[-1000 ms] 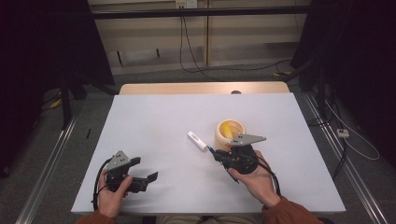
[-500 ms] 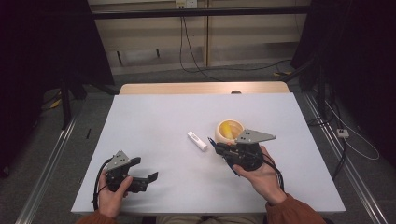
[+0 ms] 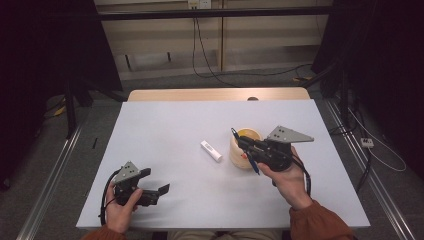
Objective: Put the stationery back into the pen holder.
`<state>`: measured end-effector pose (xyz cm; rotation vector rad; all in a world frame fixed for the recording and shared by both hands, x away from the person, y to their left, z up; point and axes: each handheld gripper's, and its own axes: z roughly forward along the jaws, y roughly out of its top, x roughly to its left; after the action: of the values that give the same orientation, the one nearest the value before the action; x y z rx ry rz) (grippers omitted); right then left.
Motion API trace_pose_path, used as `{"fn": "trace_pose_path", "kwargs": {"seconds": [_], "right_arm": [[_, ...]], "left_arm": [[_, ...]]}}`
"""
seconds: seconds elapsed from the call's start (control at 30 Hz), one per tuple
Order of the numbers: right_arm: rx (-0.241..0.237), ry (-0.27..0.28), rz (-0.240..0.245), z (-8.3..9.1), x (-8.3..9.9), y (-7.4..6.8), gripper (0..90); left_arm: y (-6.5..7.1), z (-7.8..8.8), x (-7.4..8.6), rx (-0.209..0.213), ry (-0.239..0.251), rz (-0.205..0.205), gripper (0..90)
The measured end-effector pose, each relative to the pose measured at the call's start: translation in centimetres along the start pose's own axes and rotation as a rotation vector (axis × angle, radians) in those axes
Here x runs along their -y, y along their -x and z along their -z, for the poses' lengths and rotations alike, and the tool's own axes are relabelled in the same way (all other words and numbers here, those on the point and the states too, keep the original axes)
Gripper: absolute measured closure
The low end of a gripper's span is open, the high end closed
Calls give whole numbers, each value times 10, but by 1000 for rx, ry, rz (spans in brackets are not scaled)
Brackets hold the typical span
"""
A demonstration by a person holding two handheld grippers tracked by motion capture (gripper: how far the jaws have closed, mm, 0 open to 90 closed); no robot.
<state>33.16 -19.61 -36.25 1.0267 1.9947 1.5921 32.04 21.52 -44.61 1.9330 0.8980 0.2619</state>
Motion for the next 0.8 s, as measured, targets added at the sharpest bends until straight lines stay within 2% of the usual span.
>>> {"fn": "trace_pose_path", "kwargs": {"seconds": [0.17,0.3,0.57,0.8], "right_arm": [[31,68,2,1,-13,6,811],[40,90,-10,-4,-15,11,811],[64,164,10,-8,-23,17,811],[66,184,17,-16,-28,25,811]], "left_arm": [[0,0,0,0,0,1,58],[-1,0,0,2,0,2,59],[0,0,0,0,-1,1,59],[0,0,0,8,0,-2,58]]}}
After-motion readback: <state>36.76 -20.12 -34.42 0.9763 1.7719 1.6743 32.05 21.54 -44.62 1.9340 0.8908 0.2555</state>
